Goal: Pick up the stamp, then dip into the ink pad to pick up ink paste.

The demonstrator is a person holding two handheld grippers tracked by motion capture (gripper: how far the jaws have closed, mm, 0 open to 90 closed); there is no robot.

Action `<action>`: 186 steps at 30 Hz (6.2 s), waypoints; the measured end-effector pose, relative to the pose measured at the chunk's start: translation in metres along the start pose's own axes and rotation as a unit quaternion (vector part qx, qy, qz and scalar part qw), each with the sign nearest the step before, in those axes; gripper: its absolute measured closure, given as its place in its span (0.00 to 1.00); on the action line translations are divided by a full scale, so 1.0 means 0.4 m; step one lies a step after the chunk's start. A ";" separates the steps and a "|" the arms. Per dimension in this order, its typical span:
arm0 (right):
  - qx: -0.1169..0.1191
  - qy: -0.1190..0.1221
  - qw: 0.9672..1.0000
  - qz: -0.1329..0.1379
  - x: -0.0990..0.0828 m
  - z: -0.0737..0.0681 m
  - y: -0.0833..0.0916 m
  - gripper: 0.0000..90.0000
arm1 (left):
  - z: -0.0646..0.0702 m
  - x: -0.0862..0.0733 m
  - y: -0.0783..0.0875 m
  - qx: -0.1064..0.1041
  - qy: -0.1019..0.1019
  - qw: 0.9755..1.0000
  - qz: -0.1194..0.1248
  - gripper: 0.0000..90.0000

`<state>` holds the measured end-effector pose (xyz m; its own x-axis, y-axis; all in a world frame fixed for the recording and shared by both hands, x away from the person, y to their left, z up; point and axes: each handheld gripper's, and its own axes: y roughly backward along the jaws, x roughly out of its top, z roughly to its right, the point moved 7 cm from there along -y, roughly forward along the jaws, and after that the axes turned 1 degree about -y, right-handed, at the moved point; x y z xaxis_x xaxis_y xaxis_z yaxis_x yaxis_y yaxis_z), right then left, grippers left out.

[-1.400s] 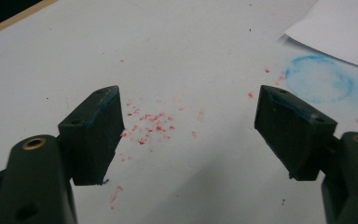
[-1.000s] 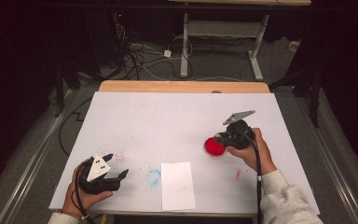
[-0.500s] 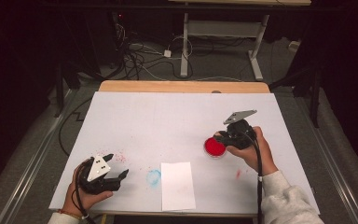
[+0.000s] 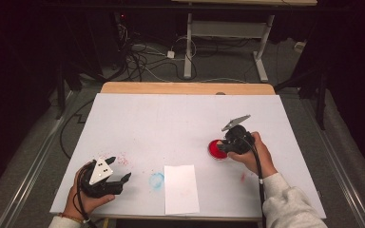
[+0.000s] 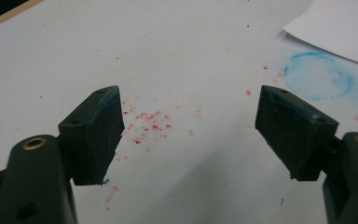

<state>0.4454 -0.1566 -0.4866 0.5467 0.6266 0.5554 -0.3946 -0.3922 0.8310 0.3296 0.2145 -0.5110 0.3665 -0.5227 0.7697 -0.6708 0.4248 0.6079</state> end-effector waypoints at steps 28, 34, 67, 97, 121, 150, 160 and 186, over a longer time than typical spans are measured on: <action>0.005 0.004 1.000 -0.019 -0.020 -0.002 -0.042 0.84 | 0.001 -0.007 -0.006 -0.001 -0.008 1.000 -0.010 0.26; 0.004 0.004 1.000 -0.016 -0.021 -0.001 -0.042 0.84 | 0.001 -0.008 -0.001 0.000 -0.010 1.000 -0.007 0.26; -0.003 0.017 0.998 0.052 0.029 -0.017 0.067 0.84 | 0.007 -0.015 -0.005 -0.007 -0.006 1.000 -0.014 0.26; -0.021 0.024 0.999 0.036 0.044 -0.021 0.074 0.84 | 0.013 -0.011 -0.003 -0.003 -0.014 1.000 -0.015 0.26; -0.009 0.015 0.999 -0.031 -0.017 -0.012 -0.042 0.84 | 0.013 -0.012 -0.007 -0.003 -0.018 1.000 -0.022 0.26; 0.004 0.010 0.999 -0.037 -0.016 -0.007 -0.041 0.84 | 0.008 -0.017 -0.012 -0.003 -0.010 1.000 -0.025 0.27; -0.008 0.023 1.000 0.001 0.007 -0.013 -0.007 0.84 | 0.005 -0.021 -0.011 -0.004 -0.009 1.000 -0.025 0.27; -0.023 0.028 0.997 0.067 0.041 0.002 0.091 0.84 | 0.005 -0.038 -0.003 -0.001 0.000 1.000 -0.031 0.27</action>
<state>0.4407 -0.1612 -0.4474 0.4448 0.6084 0.6573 -0.4959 -0.4439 0.7464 0.3236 0.2205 -0.5238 0.4071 -0.5488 0.7301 -0.6453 0.3928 0.6552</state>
